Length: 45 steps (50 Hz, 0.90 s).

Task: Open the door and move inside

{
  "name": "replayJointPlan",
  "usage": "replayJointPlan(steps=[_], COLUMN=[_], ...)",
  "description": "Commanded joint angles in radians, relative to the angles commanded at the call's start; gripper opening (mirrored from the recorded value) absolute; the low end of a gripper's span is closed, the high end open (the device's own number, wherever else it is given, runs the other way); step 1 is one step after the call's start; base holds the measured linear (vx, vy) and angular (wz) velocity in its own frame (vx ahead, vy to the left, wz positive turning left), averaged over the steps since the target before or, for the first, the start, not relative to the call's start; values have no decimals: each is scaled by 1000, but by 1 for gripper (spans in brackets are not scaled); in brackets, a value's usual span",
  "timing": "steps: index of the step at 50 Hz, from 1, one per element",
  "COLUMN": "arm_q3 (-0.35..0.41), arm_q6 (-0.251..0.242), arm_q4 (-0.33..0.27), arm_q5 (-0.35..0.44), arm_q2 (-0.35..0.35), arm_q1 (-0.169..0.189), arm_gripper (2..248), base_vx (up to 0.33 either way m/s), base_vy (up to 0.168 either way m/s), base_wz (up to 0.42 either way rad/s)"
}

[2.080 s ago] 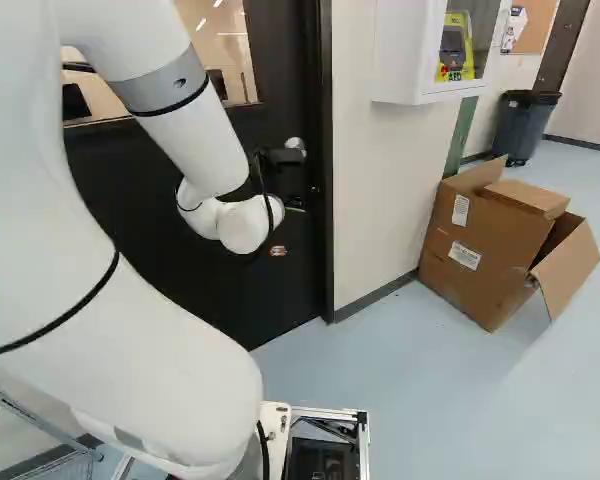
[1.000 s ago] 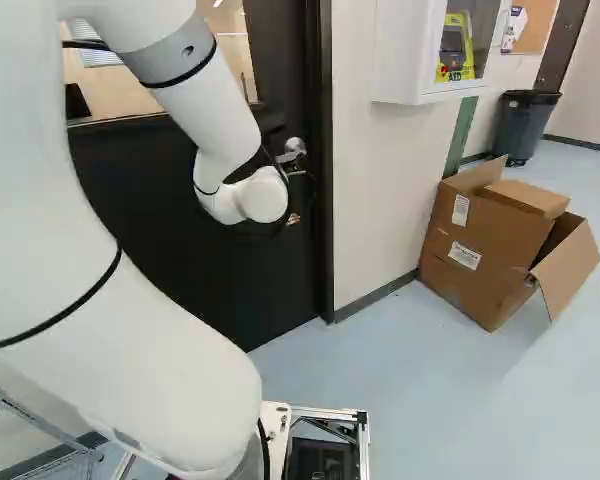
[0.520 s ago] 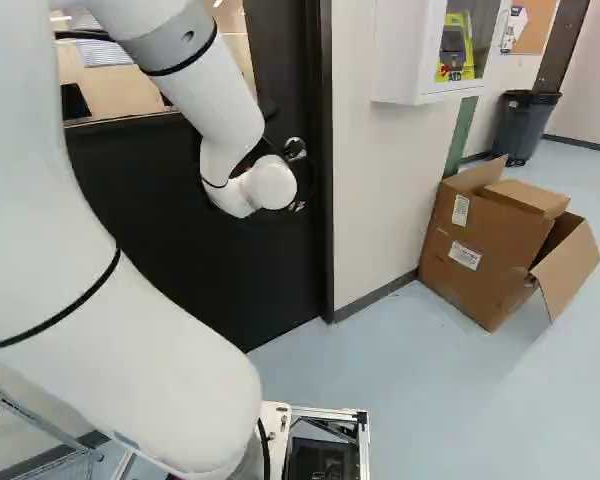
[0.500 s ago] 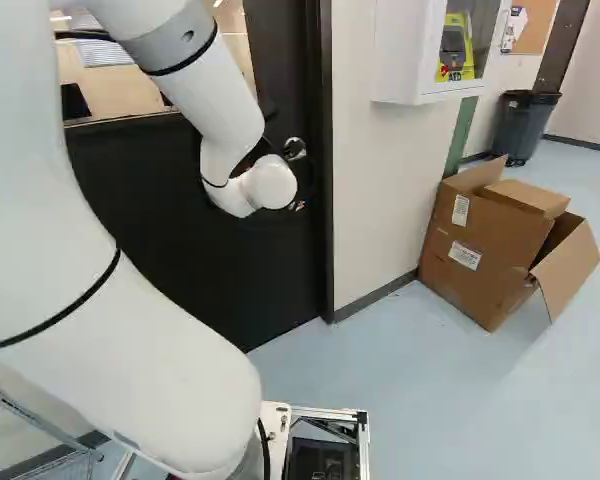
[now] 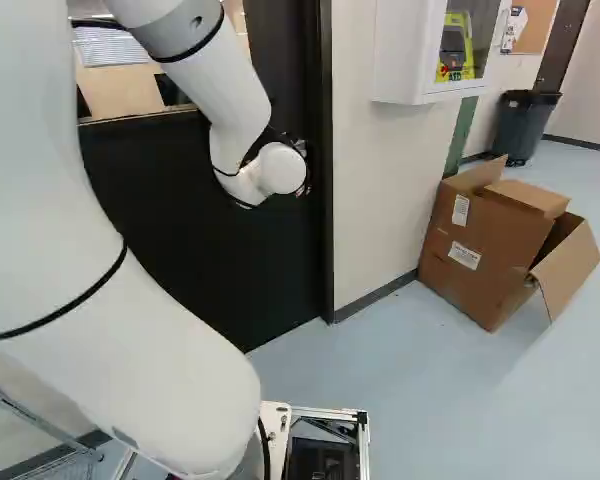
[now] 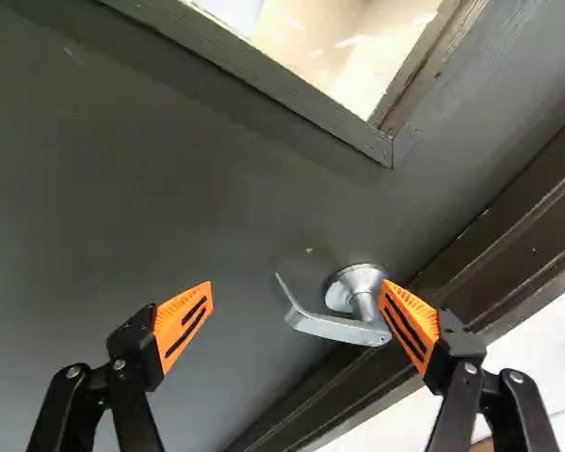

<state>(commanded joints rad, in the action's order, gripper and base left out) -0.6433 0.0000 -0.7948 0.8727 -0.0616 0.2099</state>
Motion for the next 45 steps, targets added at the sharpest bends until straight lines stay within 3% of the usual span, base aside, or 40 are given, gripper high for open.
replayJointPlan(steps=[45], arm_q3=[-97], arm_q6=[0], arm_q4=[0], arm_q5=[0], arm_q2=[96], arm_q1=[-20], arm_gripper=[247], base_vx=[0], base_vy=[0], base_wz=[0])
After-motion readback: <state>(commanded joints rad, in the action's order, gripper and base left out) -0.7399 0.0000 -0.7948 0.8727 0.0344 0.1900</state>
